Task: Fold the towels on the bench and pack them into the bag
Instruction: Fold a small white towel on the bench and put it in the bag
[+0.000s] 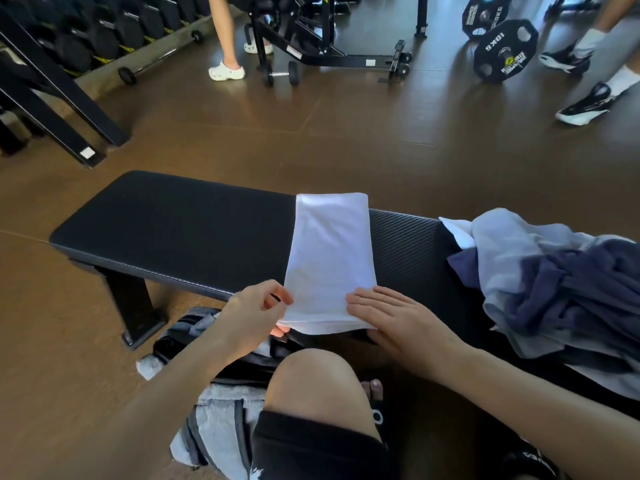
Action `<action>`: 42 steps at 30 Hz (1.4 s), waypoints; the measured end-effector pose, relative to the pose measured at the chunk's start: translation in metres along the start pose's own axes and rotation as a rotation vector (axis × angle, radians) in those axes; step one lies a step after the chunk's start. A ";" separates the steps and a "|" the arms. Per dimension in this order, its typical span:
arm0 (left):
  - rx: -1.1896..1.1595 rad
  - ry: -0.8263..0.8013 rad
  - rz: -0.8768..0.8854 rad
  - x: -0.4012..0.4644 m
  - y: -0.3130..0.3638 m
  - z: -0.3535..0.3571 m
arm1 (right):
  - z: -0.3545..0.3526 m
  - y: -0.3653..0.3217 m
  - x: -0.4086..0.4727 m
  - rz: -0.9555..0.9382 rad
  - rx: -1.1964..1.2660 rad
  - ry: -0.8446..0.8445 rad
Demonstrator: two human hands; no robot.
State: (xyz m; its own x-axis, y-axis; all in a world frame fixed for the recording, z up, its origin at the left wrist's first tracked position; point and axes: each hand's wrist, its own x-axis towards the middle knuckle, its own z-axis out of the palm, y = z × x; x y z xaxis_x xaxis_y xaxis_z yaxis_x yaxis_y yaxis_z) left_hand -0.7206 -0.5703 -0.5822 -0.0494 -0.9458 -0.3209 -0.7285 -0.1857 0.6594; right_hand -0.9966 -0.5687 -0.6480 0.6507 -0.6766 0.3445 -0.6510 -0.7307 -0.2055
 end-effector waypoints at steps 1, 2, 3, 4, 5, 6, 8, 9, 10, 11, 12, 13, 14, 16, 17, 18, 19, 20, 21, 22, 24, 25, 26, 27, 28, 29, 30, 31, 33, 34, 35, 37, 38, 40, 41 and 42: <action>0.026 0.008 0.013 0.000 0.003 -0.001 | -0.005 -0.002 0.003 0.073 0.097 0.006; 0.053 0.011 0.028 -0.001 0.004 -0.003 | -0.011 -0.003 0.006 0.154 0.199 0.007; 0.077 0.006 0.045 -0.002 0.005 -0.006 | -0.017 -0.004 0.009 0.230 0.296 0.000; 0.114 -0.010 0.074 -0.002 0.005 -0.010 | -0.023 -0.003 0.012 0.290 0.385 -0.019; 0.152 -0.034 0.116 -0.002 0.004 -0.013 | -0.028 -0.003 0.015 0.336 0.458 -0.039; 0.199 -0.067 0.160 -0.002 0.003 -0.016 | -0.033 -0.002 0.019 0.373 0.509 -0.053; 0.271 -0.104 0.234 0.001 -0.001 -0.020 | -0.039 0.000 0.026 0.444 0.552 -0.064; 0.283 -0.090 0.268 0.004 -0.002 -0.020 | -0.040 0.002 0.029 0.481 0.558 -0.062; 0.291 -0.065 0.295 0.007 -0.003 -0.019 | -0.040 0.003 0.032 0.518 0.557 -0.056; 0.286 -0.032 0.329 0.010 -0.002 -0.018 | -0.039 0.003 0.036 0.552 0.552 -0.045; 0.275 -0.005 0.349 0.013 -0.002 -0.016 | -0.038 0.002 0.038 0.583 0.546 -0.030; 0.246 0.012 0.363 0.017 -0.002 -0.014 | -0.037 0.001 0.041 0.608 0.545 -0.014; 0.209 0.021 0.359 0.019 -0.001 -0.014 | -0.036 0.000 0.043 0.631 0.546 -0.001; 0.133 0.017 0.322 0.023 0.001 -0.013 | -0.035 -0.002 0.045 0.667 0.546 0.021; 0.101 0.016 0.300 0.025 0.000 -0.012 | -0.034 -0.003 0.046 0.679 0.541 0.033; 0.081 0.013 0.281 0.026 0.000 -0.011 | -0.034 -0.003 0.046 0.684 0.530 0.044; 0.067 0.021 0.272 0.028 -0.001 -0.009 | -0.033 -0.002 0.048 0.689 0.514 0.053; 0.049 0.036 0.262 0.028 0.000 -0.007 | -0.032 -0.001 0.049 0.696 0.498 0.062; 0.023 0.060 0.250 0.029 0.001 -0.005 | -0.031 0.001 0.051 0.712 0.487 0.072; 0.002 0.088 0.232 0.031 0.003 -0.003 | -0.028 0.003 0.052 0.738 0.481 0.079; -0.022 0.130 0.182 0.036 0.007 0.002 | -0.022 0.004 0.055 0.797 0.470 0.082; -0.025 0.150 0.152 0.039 0.009 0.005 | -0.018 0.005 0.056 0.821 0.454 0.081; -0.027 0.170 0.124 0.041 0.012 0.007 | -0.016 0.004 0.057 0.839 0.435 0.084; -0.029 0.189 0.093 0.044 0.014 0.009 | -0.014 0.003 0.058 0.848 0.414 0.091; -0.029 0.205 0.063 0.046 0.016 0.011 | -0.012 0.003 0.060 0.847 0.392 0.103; -0.013 0.220 0.039 0.047 0.018 0.012 | -0.012 0.002 0.061 0.842 0.370 0.117; 0.017 0.230 0.022 0.049 0.020 0.013 | -0.012 0.001 0.063 0.836 0.346 0.129; 0.047 0.236 0.006 0.050 0.020 0.014 | -0.012 0.000 0.064 0.830 0.315 0.134; 0.107 0.254 -0.013 0.052 0.020 0.017 | -0.012 -0.002 0.065 0.803 0.214 0.111; 0.148 0.271 -0.018 0.053 0.021 0.019 | -0.013 -0.003 0.065 0.788 0.165 0.090; 0.190 0.287 -0.022 0.053 0.021 0.021 | -0.013 -0.004 0.064 0.782 0.137 0.074; 0.264 0.316 -0.003 0.052 0.021 0.023 | -0.015 -0.002 0.065 0.796 0.131 0.068; 0.284 0.339 0.025 0.052 0.020 0.023 | -0.016 0.000 0.065 0.798 0.121 0.062; 0.319 0.408 0.147 0.053 0.016 0.021 | -0.015 0.004 0.065 0.702 0.023 0.069; 0.392 0.447 0.279 0.055 0.013 0.021 | -0.013 0.007 0.065 0.610 -0.053 0.094; 0.484 0.460 0.427 0.058 0.009 0.021 | -0.010 0.010 0.063 0.514 -0.133 0.131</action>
State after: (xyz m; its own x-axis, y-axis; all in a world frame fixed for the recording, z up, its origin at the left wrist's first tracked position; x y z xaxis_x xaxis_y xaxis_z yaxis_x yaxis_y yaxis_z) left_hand -0.7446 -0.6212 -0.6094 -0.1811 -0.9438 0.2764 -0.9317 0.2546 0.2591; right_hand -0.9657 -0.6179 -0.6187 0.1873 -0.9203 0.3434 -0.9215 -0.2856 -0.2630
